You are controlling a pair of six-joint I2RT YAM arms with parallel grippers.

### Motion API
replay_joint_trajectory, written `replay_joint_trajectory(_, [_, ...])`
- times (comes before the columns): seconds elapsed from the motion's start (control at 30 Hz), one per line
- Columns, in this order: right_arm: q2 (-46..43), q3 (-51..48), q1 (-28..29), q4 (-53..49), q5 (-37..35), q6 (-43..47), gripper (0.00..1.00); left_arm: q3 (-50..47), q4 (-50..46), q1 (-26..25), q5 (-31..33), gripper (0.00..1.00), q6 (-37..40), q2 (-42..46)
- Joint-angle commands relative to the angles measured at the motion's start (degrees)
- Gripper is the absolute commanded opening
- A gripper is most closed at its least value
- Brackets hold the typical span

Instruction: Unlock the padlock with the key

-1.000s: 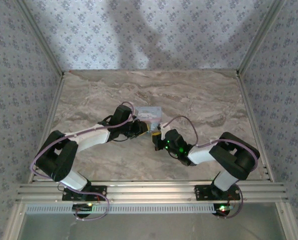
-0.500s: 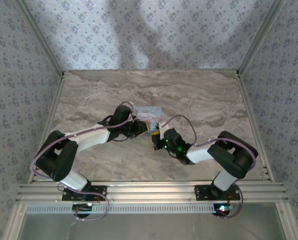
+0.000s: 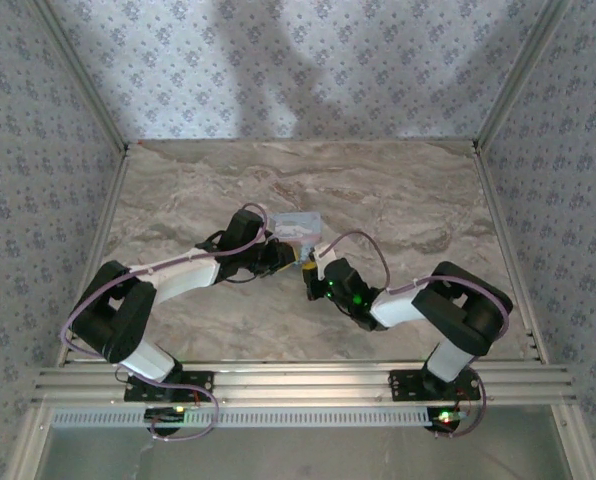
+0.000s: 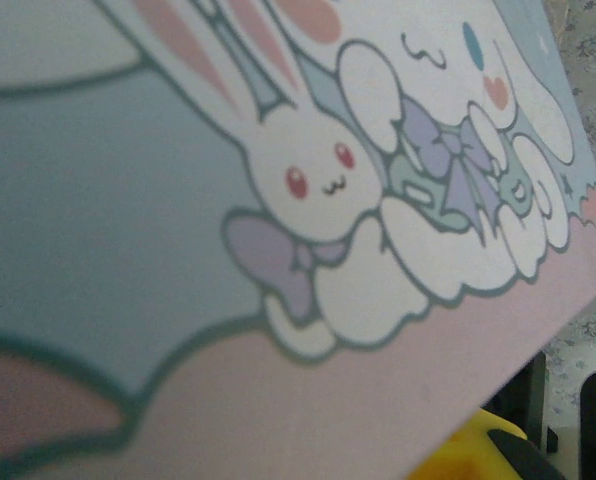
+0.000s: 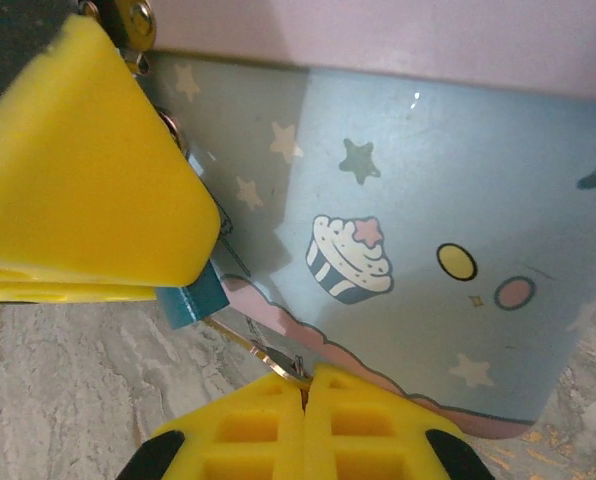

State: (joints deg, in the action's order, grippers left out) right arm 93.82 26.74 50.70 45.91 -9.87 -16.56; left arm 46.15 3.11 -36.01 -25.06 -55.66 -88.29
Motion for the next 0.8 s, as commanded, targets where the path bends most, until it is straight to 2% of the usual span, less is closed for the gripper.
replay_joint_trajectory(0.0, [-0.4, 2.0, 1.1, 5.5, -0.1, 1.6, 0.00, 1.5, 1.0, -0.8, -1.7, 0.13, -0.5, -0.1])
replay_joint_trajectory(0.37, [-1.0, -0.2, 0.1, 12.2, 5.5, -1.2, 0.00, 1.5, 0.0, -0.8, -0.2, 0.13, 0.1, -0.6])
replay_joint_trajectory(0.77, [0.6, -0.6, 0.0, 13.3, 7.8, -2.0, 0.00, 0.6, 0.5, -0.9, 1.1, 0.13, -0.5, -0.2])
